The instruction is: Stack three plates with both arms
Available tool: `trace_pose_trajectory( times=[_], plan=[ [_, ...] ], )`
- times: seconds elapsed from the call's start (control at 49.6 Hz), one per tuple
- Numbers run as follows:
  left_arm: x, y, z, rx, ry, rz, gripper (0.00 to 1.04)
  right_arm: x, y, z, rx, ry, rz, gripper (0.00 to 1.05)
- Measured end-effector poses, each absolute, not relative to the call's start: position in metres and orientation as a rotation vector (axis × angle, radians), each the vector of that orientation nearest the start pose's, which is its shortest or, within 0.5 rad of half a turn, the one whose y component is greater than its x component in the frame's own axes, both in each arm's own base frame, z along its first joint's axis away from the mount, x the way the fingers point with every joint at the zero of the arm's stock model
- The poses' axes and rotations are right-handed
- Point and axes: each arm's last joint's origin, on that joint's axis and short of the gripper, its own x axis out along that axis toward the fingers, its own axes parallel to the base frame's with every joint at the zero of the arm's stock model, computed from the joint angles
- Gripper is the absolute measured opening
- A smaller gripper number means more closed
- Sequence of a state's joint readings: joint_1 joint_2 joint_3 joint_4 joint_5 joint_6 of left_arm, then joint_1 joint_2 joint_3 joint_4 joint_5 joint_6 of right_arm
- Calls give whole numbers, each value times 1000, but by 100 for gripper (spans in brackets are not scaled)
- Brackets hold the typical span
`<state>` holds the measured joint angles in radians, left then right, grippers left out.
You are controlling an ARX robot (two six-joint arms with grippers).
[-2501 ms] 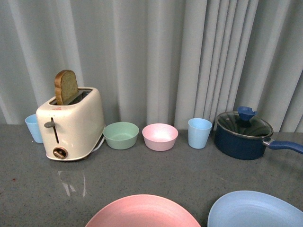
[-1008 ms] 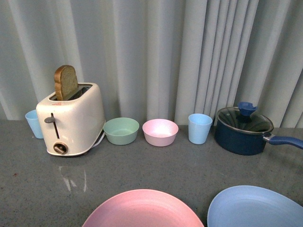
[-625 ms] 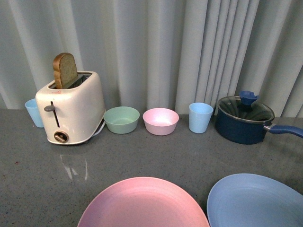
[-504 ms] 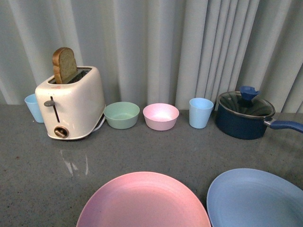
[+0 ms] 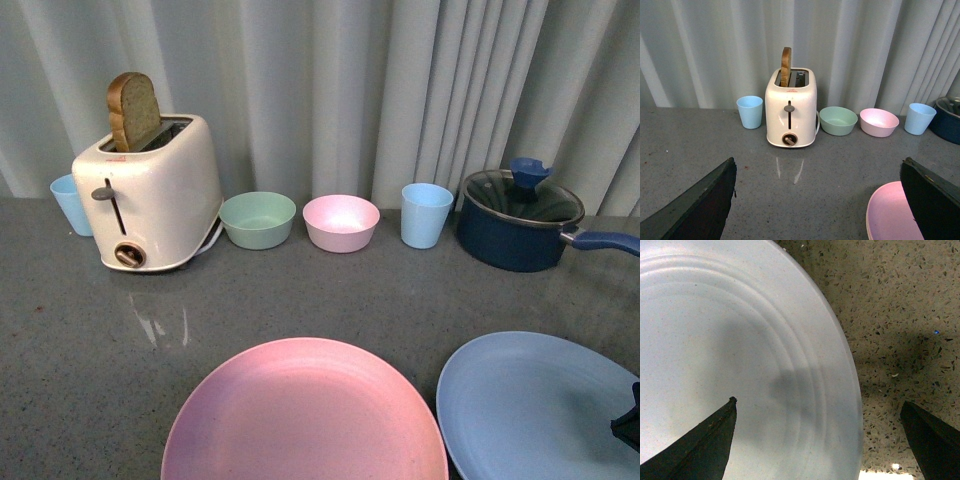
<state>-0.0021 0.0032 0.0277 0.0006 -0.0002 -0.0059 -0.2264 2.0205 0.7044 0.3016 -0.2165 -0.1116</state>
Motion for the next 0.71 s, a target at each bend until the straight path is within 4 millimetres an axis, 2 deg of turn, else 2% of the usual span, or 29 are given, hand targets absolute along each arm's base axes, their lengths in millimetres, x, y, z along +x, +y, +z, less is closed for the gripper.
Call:
trace_pose_trajectory(
  times=[0.262, 0.464, 0.605, 0.706],
  plan=[
    [96, 0, 173, -6, -25, -2, 98, 300, -61, 32, 120, 1010, 43, 95],
    [96, 0, 173, -6, -25, -2, 98, 300, -63, 30, 129, 999, 45, 56],
    [96, 0, 173, -6, -25, -2, 98, 292, -66, 29, 151, 1003, 45, 26],
    [96, 0, 173, -6, -25, -2, 98, 288, -72, 33, 182, 990, 40, 11]
  ],
)
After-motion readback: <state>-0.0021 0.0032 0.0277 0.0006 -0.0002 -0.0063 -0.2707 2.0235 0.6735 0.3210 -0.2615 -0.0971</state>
